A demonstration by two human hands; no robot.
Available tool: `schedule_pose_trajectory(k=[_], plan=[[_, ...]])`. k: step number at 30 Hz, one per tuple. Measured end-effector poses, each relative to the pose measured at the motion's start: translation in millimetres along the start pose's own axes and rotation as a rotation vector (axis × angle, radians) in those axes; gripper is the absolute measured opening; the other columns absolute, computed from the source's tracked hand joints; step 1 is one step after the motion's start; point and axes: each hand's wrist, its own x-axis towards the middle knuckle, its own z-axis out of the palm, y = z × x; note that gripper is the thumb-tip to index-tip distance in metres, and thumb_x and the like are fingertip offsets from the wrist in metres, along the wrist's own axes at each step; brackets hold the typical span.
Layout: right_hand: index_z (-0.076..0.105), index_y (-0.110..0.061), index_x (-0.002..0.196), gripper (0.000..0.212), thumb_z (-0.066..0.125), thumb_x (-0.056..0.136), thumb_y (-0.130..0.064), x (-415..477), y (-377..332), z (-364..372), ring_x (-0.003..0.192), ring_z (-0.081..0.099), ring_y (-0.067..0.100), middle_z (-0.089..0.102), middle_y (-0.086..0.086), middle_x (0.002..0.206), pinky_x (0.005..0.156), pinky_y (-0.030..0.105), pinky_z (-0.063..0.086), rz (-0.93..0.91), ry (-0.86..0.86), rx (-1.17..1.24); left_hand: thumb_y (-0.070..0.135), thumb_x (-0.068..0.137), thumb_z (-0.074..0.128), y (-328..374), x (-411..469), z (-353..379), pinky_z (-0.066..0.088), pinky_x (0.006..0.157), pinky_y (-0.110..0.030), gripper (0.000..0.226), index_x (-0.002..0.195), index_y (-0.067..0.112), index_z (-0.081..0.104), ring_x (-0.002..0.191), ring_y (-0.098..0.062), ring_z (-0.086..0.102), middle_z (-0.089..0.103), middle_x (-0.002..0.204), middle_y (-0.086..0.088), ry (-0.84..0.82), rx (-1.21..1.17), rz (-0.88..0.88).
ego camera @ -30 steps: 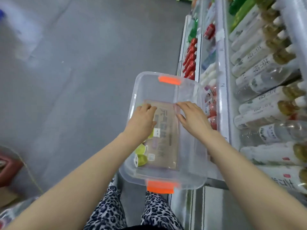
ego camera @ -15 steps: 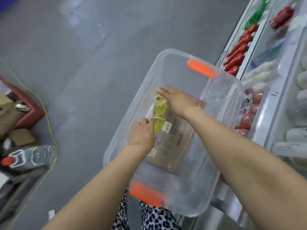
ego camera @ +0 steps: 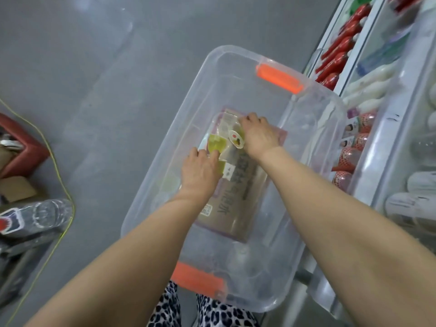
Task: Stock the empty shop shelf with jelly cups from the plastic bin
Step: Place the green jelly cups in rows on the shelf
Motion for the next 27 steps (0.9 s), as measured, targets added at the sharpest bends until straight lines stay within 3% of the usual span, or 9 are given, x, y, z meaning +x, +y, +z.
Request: schedule_pose_trajectory(k=[2, 4, 8, 10, 13, 17, 20, 24, 27], plan=[[0.046, -0.022, 0.137, 0.047, 0.05, 0.092, -0.01, 1.9, -0.2, 6.2, 0.126, 0.043, 0.033, 0.043, 0.007, 0.143, 0.097, 0.043, 0.042, -0.086, -0.036, 0.037, 0.051, 0.087, 0.06, -0.2, 2.6, 2.5, 0.037, 0.079, -0.033, 0.044, 0.12, 0.024, 0.048, 0.102, -0.027, 0.047, 0.061, 0.111, -0.006, -0.005, -0.004, 0.001], [0.051, -0.02, 0.129, 0.038, 0.054, 0.091, -0.016, 1.5, -2.5, 9.9, 0.123, 0.046, 0.032, 0.052, 0.007, 0.136, 0.093, 0.04, 0.041, -0.087, -0.041, 0.01, 0.048, 0.08, 0.067, -1.3, 3.2, 3.8, 0.038, 0.076, -0.034, 0.046, 0.117, 0.027, 0.05, 0.1, -0.026, 0.047, 0.063, 0.112, -0.003, -0.025, -0.028, 0.007], [0.051, -0.011, 0.122, 0.037, 0.06, 0.088, -0.022, -0.4, -4.4, 7.2, 0.115, 0.054, 0.035, 0.06, 0.015, 0.122, 0.08, 0.038, 0.042, 0.099, -0.018, 0.035, 0.044, 0.083, 0.062, -1.8, 0.6, 4.8, 0.039, 0.087, -0.035, 0.045, 0.118, 0.02, 0.05, 0.104, -0.028, 0.046, 0.054, 0.117, -0.004, 0.086, -0.232, 0.0], [0.05, -0.011, 0.122, 0.04, 0.061, 0.086, -0.026, 0.2, -2.1, 6.3, 0.114, 0.056, 0.036, 0.062, 0.016, 0.12, 0.085, 0.039, 0.043, 0.207, -0.011, 0.116, 0.038, 0.087, 0.062, 1.2, 7.1, 4.8, 0.039, 0.093, -0.036, 0.048, 0.125, 0.015, 0.044, 0.107, -0.03, 0.047, 0.048, 0.123, -0.01, 0.152, -0.349, -0.017], [0.05, -0.01, 0.119, 0.046, 0.065, 0.084, -0.035, -0.6, -0.9, 4.0, 0.114, 0.058, 0.034, 0.063, 0.014, 0.12, 0.091, 0.038, 0.043, 0.376, 0.04, 0.286, 0.035, 0.092, 0.06, 6.2, 29.3, 5.8, 0.043, 0.092, -0.039, 0.059, 0.141, 0.016, 0.032, 0.107, -0.032, 0.049, 0.047, 0.124, -0.015, 0.076, -0.409, -0.017], [0.049, -0.01, 0.116, 0.057, 0.074, 0.076, -0.041, -4.0, -1.2, 2.2, 0.11, 0.06, 0.034, 0.063, 0.013, 0.118, 0.092, 0.041, 0.048, 0.473, 0.083, 0.528, 0.028, 0.092, 0.061, 8.3, 55.5, 7.6, 0.044, 0.088, -0.041, 0.046, 0.13, 0.011, 0.042, 0.105, -0.034, 0.051, 0.053, 0.118, -0.017, -0.002, -0.386, -0.03], [0.048, -0.014, 0.117, 0.059, 0.077, 0.072, -0.04, -10.9, -2.9, -2.9, 0.108, 0.06, 0.031, 0.064, 0.008, 0.116, 0.091, 0.038, 0.048, 0.506, 0.134, 0.592, 0.025, 0.091, 0.064, 10.8, 60.1, 4.2, 0.046, 0.087, -0.043, 0.051, 0.133, 0.012, 0.039, 0.105, -0.035, 0.055, 0.056, 0.122, -0.015, 0.02, -0.474, -0.06], [0.04, -0.018, 0.133, 0.065, 0.073, 0.077, -0.027, -25.6, -6.2, -18.5, 0.114, 0.056, 0.029, 0.061, 0.008, 0.123, 0.091, 0.032, 0.044, 0.517, 0.204, 0.696, 0.02, 0.089, 0.066, 12.8, 51.0, -15.7, 0.041, 0.096, -0.038, 0.066, 0.145, 0.015, 0.031, 0.12, -0.031, 0.051, 0.048, 0.138, -0.01, 0.01, -0.609, -0.112], [0.046, -0.018, 0.126, 0.055, 0.069, 0.078, -0.028, -40.1, -8.7, -28.3, 0.109, 0.058, 0.03, 0.064, 0.006, 0.116, 0.088, 0.033, 0.044, 0.49, 0.269, 0.737, 0.017, 0.085, 0.069, 8.4, 37.6, -34.1, 0.038, 0.1, -0.036, 0.07, 0.145, 0.016, 0.033, 0.123, -0.03, 0.048, 0.043, 0.14, -0.008, -0.02, -0.66, -0.133]])
